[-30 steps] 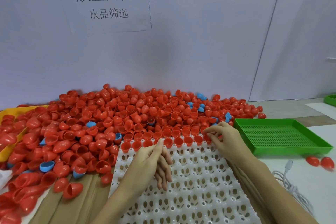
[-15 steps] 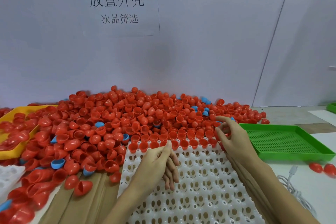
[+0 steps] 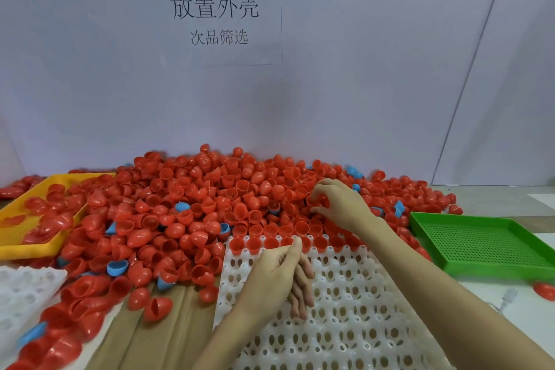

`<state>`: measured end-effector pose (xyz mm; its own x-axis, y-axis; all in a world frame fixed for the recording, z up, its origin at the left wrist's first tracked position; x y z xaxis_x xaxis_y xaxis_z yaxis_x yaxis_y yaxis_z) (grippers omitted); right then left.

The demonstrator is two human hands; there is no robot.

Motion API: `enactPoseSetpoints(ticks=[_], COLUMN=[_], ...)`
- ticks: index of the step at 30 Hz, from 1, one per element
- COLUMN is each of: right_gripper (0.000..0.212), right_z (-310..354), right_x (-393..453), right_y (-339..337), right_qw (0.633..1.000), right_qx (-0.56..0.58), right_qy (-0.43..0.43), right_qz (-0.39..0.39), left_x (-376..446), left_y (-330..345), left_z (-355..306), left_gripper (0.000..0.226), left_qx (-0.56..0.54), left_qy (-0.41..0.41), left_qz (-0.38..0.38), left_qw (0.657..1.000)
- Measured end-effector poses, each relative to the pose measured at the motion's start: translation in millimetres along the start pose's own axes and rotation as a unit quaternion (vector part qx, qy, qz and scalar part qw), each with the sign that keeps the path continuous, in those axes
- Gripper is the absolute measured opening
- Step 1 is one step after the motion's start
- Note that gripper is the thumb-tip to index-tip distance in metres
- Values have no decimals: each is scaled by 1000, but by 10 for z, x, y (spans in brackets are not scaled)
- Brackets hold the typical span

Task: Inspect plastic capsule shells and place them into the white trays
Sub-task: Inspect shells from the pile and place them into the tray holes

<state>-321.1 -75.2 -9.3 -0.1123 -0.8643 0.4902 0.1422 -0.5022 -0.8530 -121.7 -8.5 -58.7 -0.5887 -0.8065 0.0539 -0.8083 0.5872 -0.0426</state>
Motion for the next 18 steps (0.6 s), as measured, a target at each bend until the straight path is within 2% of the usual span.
enactPoseSetpoints(ticks=[4,11,15,16,18], right_gripper=[12,7,9,12,19], right_z=[5,26,112,160,252], right_x=[-5,-422,-750,-825,-961], right_y=[-2,-370,-450,-457,-457], right_qw=[999,961,915,894,853], right_qx=[10,235,381,430,504], right_qy=[16,84,123,126,131], right_qz=[-35,-122,-48,-21,33], left_x=[-2,-7,22,24,18], left_y=[-2,-11,-66,-84,-117], left_z=[-2,-4,3,0,-20], left_gripper=[60,51,23,22,35], left_qx=[6,10,11,3,-5], left_qy=[5,8,17,17,27], left_qz=[-1,1,-32,-45,-67], left_qw=[1000,1000,999,999,997])
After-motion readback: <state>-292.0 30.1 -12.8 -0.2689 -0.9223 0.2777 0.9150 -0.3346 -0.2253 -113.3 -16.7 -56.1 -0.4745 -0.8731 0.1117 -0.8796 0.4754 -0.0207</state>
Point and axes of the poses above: each hand's wrist, its own x-axis towards the middle knuckle, its own y-axis out of the palm, z = x × y, the point moved 9 cm from there along x, towards the middle knuckle, and after that the axes turned 8 degrees about -z, right-handed, at the moved point
